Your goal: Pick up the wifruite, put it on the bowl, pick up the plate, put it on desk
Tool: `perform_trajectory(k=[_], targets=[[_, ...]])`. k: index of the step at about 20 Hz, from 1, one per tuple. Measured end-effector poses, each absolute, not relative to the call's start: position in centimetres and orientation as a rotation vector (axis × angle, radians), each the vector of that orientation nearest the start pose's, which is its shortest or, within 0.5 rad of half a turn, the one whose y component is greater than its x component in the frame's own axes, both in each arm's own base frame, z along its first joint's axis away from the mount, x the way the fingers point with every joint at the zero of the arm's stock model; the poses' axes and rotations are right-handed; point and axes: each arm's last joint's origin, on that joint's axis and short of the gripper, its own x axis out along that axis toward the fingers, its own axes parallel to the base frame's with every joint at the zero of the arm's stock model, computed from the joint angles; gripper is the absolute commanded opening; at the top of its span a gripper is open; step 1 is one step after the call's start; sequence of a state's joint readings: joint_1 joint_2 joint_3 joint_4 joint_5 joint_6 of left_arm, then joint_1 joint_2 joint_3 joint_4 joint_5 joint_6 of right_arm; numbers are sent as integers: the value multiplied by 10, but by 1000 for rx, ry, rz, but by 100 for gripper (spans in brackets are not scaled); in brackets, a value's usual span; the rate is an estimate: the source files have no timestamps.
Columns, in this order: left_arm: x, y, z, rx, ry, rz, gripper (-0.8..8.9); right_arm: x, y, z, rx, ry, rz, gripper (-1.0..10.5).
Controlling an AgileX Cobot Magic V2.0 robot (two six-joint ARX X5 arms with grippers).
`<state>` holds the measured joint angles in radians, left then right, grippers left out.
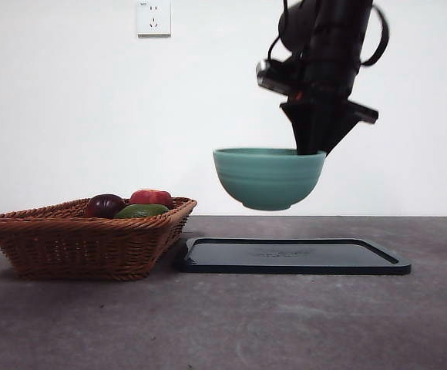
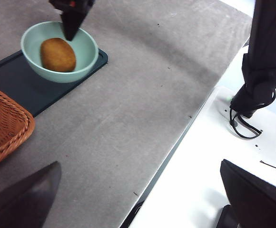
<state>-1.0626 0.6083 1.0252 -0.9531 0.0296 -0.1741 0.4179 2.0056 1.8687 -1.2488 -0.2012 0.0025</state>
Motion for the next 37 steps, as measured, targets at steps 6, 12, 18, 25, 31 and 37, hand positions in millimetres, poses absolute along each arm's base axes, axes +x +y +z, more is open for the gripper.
perform_trajectory(k=[6, 12, 18, 25, 31, 37], targets=[[41, -76, 359, 124, 579, -1015, 531, 413, 155, 229, -128, 1463, 464, 8], [41, -76, 359, 124, 579, -1015, 531, 419, 154, 219, -144, 1457, 473, 9], [41, -76, 359, 125, 579, -1015, 531, 419, 154, 219, -145, 1456, 473, 466], [41, -76, 359, 124, 579, -1015, 531, 401, 140, 271, -183, 1414, 409, 515], [41, -76, 359, 124, 579, -1015, 531, 337, 120, 376, -129, 1146, 486, 515], [41, -76, 359, 125, 579, -1015, 531, 248, 92, 416, -127, 1027, 506, 515]])
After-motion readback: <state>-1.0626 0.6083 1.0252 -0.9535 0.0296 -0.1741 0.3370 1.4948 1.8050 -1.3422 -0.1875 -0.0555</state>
